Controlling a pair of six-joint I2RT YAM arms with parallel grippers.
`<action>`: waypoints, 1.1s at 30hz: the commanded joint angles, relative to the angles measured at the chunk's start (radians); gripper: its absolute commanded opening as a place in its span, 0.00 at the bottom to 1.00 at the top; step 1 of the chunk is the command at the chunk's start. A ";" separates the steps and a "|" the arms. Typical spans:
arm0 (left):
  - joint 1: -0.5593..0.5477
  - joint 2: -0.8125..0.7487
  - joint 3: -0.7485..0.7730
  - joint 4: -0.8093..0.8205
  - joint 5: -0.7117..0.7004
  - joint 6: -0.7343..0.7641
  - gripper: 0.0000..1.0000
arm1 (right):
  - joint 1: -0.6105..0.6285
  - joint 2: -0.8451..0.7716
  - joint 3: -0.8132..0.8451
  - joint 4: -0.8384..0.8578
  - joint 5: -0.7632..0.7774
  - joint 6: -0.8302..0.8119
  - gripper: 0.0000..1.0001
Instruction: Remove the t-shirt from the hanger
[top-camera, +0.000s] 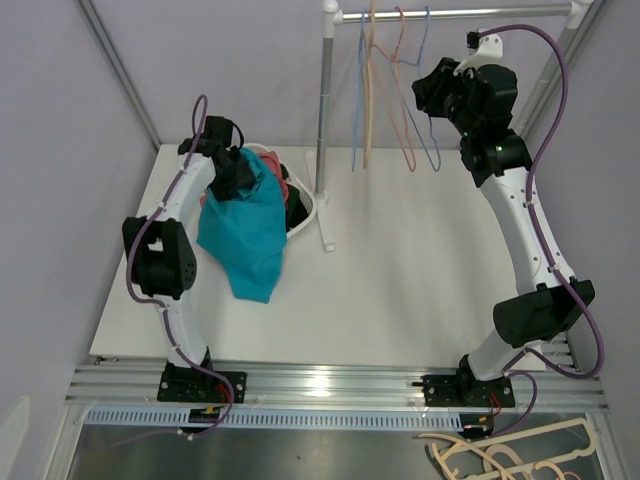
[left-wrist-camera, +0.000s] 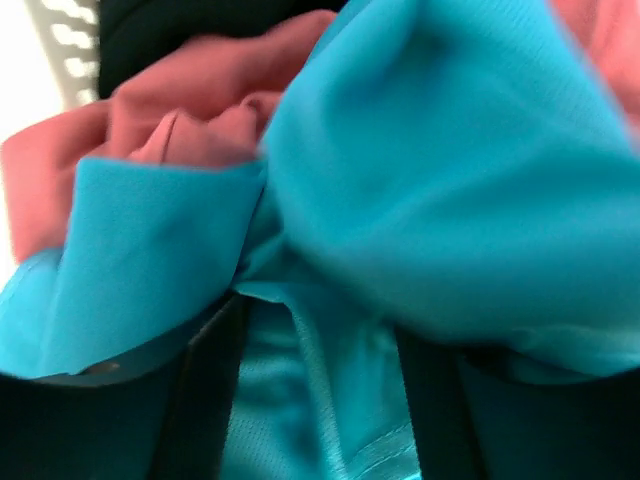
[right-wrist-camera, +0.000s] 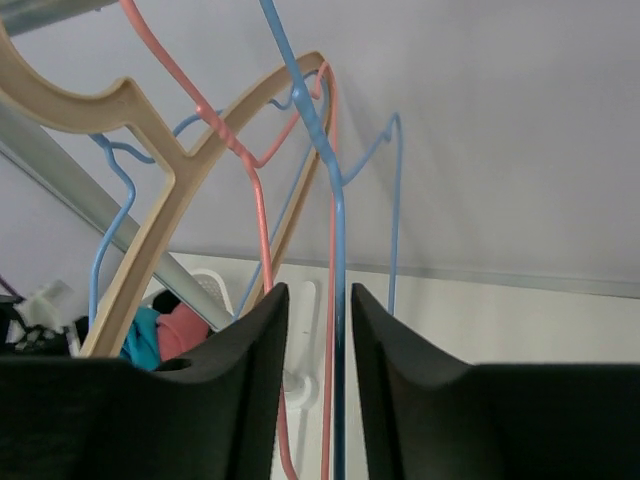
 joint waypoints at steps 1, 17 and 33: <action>0.005 -0.155 -0.034 0.004 -0.018 0.029 0.66 | 0.007 -0.026 0.052 0.009 0.014 -0.011 0.38; -0.177 -0.721 -0.276 0.314 -0.302 0.210 0.98 | 0.049 -0.134 0.051 -0.167 0.233 -0.065 0.99; -0.428 -1.515 -0.913 0.337 -0.160 0.129 1.00 | 0.245 -0.795 -0.738 -0.348 0.388 0.171 1.00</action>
